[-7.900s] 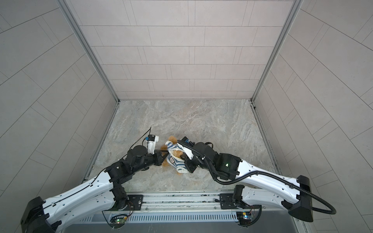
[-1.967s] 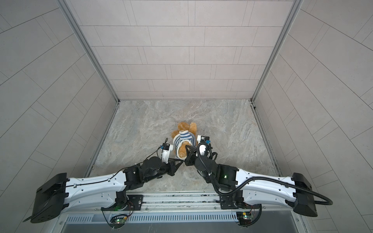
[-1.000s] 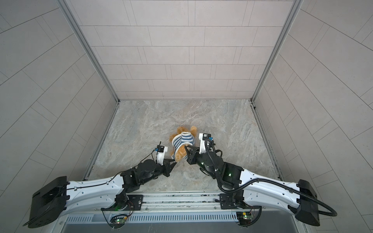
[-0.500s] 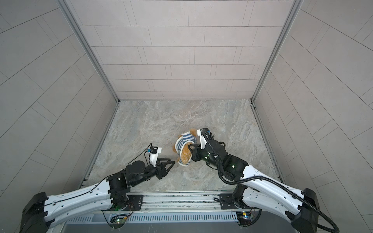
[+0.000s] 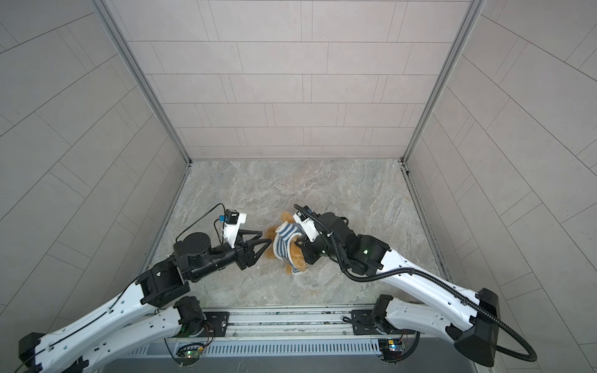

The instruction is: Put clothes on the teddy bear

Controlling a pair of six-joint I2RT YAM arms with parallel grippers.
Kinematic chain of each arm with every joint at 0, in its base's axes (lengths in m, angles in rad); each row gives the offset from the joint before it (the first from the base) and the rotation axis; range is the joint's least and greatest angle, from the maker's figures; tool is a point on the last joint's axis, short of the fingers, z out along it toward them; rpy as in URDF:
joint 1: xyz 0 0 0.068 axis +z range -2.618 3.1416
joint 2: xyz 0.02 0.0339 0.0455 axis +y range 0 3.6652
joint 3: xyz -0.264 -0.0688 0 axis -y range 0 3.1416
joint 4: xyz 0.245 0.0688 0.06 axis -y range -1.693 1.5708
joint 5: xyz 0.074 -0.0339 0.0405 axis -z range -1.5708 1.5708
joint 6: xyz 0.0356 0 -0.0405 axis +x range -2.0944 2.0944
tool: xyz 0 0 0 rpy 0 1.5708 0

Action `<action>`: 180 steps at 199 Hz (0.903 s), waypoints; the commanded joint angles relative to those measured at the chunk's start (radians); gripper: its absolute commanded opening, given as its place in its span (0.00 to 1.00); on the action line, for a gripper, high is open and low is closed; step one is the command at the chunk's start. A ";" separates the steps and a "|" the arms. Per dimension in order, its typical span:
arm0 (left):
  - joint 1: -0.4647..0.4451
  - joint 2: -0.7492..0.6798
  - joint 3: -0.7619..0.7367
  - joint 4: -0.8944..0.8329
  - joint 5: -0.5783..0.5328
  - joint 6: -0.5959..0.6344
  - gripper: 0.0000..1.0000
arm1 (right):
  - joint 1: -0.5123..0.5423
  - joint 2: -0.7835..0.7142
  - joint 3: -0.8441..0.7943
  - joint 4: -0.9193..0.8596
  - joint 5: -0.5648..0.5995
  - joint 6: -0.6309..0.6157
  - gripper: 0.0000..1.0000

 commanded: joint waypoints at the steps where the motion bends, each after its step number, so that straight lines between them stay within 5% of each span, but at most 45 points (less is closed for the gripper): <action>1: 0.033 0.056 0.060 -0.069 0.095 0.053 0.60 | 0.027 -0.003 0.040 -0.001 0.017 -0.112 0.00; 48: 0.064 0.187 0.150 -0.064 0.134 0.053 0.56 | 0.051 0.018 0.056 -0.002 0.006 -0.200 0.00; 120: 0.080 0.226 0.161 -0.043 0.167 0.014 0.00 | 0.056 0.024 0.067 -0.022 0.033 -0.247 0.00; 180: 0.255 0.216 0.108 0.000 0.241 -0.097 0.00 | 0.145 0.048 0.123 -0.111 0.094 -0.344 0.00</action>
